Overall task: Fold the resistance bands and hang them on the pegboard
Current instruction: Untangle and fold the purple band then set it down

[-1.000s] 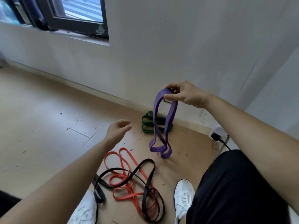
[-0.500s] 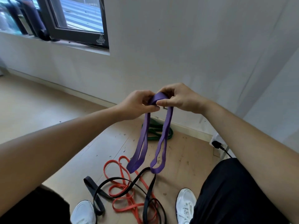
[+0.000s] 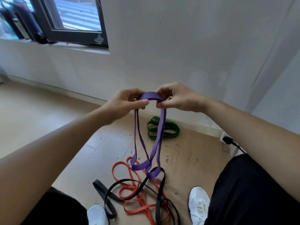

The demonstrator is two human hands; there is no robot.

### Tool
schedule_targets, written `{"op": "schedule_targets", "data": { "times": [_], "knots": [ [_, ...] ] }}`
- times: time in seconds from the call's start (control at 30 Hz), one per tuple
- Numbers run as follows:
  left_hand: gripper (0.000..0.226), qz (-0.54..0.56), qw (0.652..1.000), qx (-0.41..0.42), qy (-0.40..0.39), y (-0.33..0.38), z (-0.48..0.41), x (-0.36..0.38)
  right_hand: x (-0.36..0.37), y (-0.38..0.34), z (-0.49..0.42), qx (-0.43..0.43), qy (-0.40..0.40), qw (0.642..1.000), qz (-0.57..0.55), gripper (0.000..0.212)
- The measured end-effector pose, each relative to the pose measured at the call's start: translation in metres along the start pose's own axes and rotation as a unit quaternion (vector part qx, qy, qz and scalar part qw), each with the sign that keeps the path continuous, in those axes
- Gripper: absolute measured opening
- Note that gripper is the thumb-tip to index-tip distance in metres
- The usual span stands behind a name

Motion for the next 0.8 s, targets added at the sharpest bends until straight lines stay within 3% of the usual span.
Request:
{"op": "schedule_targets", "data": {
  "times": [0.23, 0.43, 0.63, 0.8],
  "knots": [
    [0.043, 0.034, 0.999, 0.011, 0.002, -0.002, 0.003, -0.003, -0.012, -0.023, -0.005, -0.064, 0.11, 0.992, 0.004, 0.036],
    [0.04, 0.075, 0.997, 0.029, 0.017, 0.0, 0.001, 0.01, -0.033, -0.028, -0.003, -0.092, 0.109, 0.988, 0.06, 0.028],
    [0.056, 0.107, 0.994, 0.04, -0.001, -0.005, -0.005, 0.031, -0.036, -0.021, -0.001, -0.107, 0.146, 0.983, -0.019, 0.023],
    [0.047, 0.121, 0.992, 0.031, -0.017, -0.009, -0.01, 0.046, -0.038, -0.02, -0.001, -0.108, 0.162, 0.972, -0.129, 0.02]
  ]
}}
Point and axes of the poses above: each hand's wrist, its own z-axis away from the middle knuckle, its own x-axis out of the palm, y = z × x, the point moved 1 cm from there along -z, towards the middle knuckle, and after that the axes turned 13 degrees about z, right-handed, at the moved point
